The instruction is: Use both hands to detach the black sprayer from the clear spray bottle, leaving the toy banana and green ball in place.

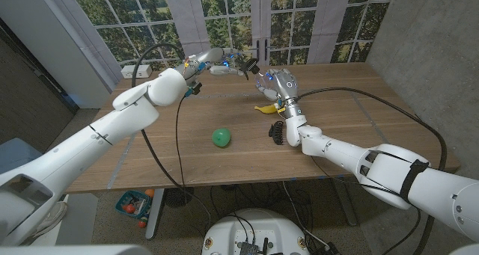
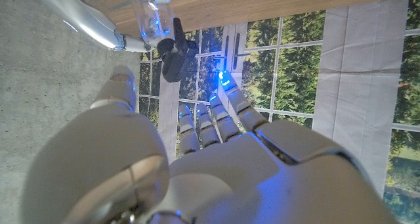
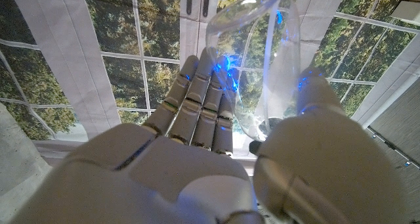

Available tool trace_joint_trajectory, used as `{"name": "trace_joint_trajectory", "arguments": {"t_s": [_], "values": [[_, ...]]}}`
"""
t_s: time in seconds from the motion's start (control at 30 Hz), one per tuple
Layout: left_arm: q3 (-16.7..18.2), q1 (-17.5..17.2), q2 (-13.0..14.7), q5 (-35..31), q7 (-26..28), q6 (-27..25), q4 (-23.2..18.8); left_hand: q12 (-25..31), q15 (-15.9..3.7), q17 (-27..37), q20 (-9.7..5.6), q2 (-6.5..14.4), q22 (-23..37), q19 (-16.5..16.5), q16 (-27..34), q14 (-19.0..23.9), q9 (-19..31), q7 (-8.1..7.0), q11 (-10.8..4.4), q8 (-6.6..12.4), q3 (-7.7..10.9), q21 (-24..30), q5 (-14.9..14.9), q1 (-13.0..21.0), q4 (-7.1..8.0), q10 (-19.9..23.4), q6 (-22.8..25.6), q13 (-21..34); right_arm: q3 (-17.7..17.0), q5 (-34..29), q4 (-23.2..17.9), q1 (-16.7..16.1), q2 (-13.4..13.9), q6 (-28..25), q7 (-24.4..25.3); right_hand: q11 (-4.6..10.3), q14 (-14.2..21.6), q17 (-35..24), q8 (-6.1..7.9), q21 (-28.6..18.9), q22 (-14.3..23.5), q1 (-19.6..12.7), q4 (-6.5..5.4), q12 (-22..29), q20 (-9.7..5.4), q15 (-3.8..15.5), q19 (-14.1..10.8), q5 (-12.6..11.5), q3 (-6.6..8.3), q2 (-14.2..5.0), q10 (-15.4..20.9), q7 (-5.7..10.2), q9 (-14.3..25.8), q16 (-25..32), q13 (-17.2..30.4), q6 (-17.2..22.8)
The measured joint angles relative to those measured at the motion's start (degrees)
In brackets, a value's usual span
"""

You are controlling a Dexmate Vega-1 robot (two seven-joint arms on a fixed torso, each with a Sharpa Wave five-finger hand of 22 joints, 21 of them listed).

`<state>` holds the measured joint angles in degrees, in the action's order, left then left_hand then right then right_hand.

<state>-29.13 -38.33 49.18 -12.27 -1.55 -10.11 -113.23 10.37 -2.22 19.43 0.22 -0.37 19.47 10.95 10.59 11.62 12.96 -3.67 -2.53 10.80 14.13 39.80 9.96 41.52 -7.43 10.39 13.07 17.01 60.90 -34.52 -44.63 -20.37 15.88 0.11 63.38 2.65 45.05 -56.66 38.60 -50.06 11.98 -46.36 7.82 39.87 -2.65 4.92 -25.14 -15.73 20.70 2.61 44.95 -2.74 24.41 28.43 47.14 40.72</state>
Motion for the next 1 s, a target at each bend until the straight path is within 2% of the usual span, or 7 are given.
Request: {"name": "trace_joint_trajectory", "arguments": {"t_s": [0.23, 0.37, 0.43, 0.6, 0.67, 0.8, 1.0], "values": [[-0.3, 1.3, -1.0, 0.9, -2.0, -2.6, 0.9, 0.0, 0.88, -2.6, 1.77, -0.4, -1.7, -3.6, -0.2, -2.3, -0.9, 2.86, -0.21, -0.21, -0.4, -2.1, 0.0, -1.6, -0.26, -1.8, -2.3, -1.0, -1.6, -1.8, -2.1, -1.0, 0.8, 2.2, 0.4, 0.0, 0.2, -0.3, 0.0, -0.3, -0.3, 0.0, 0.0, 0.0, 0.0, 0.23, 0.0, 0.0, 0.0, 0.0, 0.0, 0.0, 0.1, -0.3, 0.0, 0.0], [-1.3, 2.8, -1.4, 1.9, -4.3, -3.8, 1.8, 0.3, 1.3, -4.2, 2.77, -0.6, -3.0, -5.2, -0.2, -3.1, -1.4, 5.15, 0.32, -0.09, -0.77, -3.0, 0.0, -2.6, -0.02, -2.3, -2.4, -1.8, -3.0, -3.4, -3.1, -1.7, 1.1, 3.1, 0.5, 0.0, 0.2, -0.4, -0.01, -0.5, -0.3, 0.0, 0.0, -0.2, 0.0, 0.21, 0.0, 0.0, 0.0, 0.0, 0.0, 0.0, 0.0, -0.3, 0.0, 0.0], [-1.5, 3.2, -1.5, 2.2, -5.4, -4.5, 2.0, 1.0, 1.35, -5.3, 3.03, -0.8, -3.8, -5.5, -0.2, -3.1, -1.7, 6.4, 1.33, 0.7, -1.17, -3.7, 0.0, -3.5, -0.11, -0.9, -1.3, -2.4, -3.9, -3.7, -3.5, -2.1, 1.1, 3.2, 0.5, 0.0, 0.2, -0.5, -0.01, -0.5, -0.3, 0.0, 0.0, -0.2, 0.0, 0.21, 0.0, 0.0, 0.0, 0.0, 0.0, 0.01, 0.0, -0.3, 0.0, 0.0], [-3.5, 6.0, -2.0, 3.1, -8.7, -6.0, 3.0, 2.2, 0.33, -7.8, 3.57, -0.4, -6.0, -5.2, 1.1, 0.9, -2.1, 6.25, 0.51, 2.32, -1.16, -4.2, 0.0, -4.5, -0.1, 4.3, 4.7, -3.8, -5.8, -6.2, -4.2, -3.0, 1.2, 4.4, 0.5, 0.0, 0.4, -0.8, -0.03, -1.0, -0.3, 0.0, 0.0, -0.2, 0.0, 0.4, 0.0, -0.2, 0.0, 0.0, 0.0, 0.01, 0.0, -0.7, -0.1, 0.0], [-3.9, 6.7, -2.1, 3.5, -9.9, -6.2, 3.3, 3.2, 0.0, -8.6, 3.27, -0.1, -7.1, -2.8, 2.0, 4.9, -2.3, 6.05, -0.26, 3.39, -0.82, -4.2, 0.0, -4.9, -0.45, 8.7, 9.2, -4.6, -6.5, -6.7, -4.4, -3.3, 1.1, 4.6, 0.6, 0.0, 0.4, -0.8, -0.03, -1.0, -0.3, 0.0, 0.0, -0.2, 0.0, 0.4, 0.0, -0.2, 0.0, 0.0, 0.0, 0.01, 0.0, -0.7, -0.1, 0.0], [-4.9, 8.3, -2.2, 4.5, -11.9, -5.9, 4.0, 4.9, -0.36, -9.2, 1.97, 0.0, -8.3, 4.9, 3.8, 15.2, -2.3, 5.39, -1.98, 4.82, 0.47, -2.5, 0.2, -4.9, -1.73, 18.9, 18.1, -5.6, -7.4, -7.8, -4.4, -3.5, 0.9, 4.8, 0.6, 0.0, 0.4, -0.8, -0.12, -1.0, -0.3, 0.0, 0.0, -0.5, 0.22, 0.4, 0.2, -0.2, 0.0, 0.0, 0.0, 0.01, 0.0, -1.0, 0.0, 0.0], [-5.5, 9.4, -2.1, 6.1, -14.3, -3.7, 4.4, 5.6, -0.78, -9.3, 0.56, 1.8, -8.4, 10.3, 4.1, 21.6, -2.3, 4.5, -3.7, 5.34, 3.17, -0.8, 0.2, -1.8, -2.48, 25.5, 23.5, -5.6, -7.8, -8.4, -3.4, -3.5, 0.5, 4.7, 0.6, 0.0, 0.4, -1.1, -0.16, -1.4, -0.5, 0.0, 0.0, -0.6, 0.1, 0.39, 0.7, -0.2, 0.0, 0.0, 0.0, 0.01, 0.0, -1.2, 0.0, 0.0]]}}
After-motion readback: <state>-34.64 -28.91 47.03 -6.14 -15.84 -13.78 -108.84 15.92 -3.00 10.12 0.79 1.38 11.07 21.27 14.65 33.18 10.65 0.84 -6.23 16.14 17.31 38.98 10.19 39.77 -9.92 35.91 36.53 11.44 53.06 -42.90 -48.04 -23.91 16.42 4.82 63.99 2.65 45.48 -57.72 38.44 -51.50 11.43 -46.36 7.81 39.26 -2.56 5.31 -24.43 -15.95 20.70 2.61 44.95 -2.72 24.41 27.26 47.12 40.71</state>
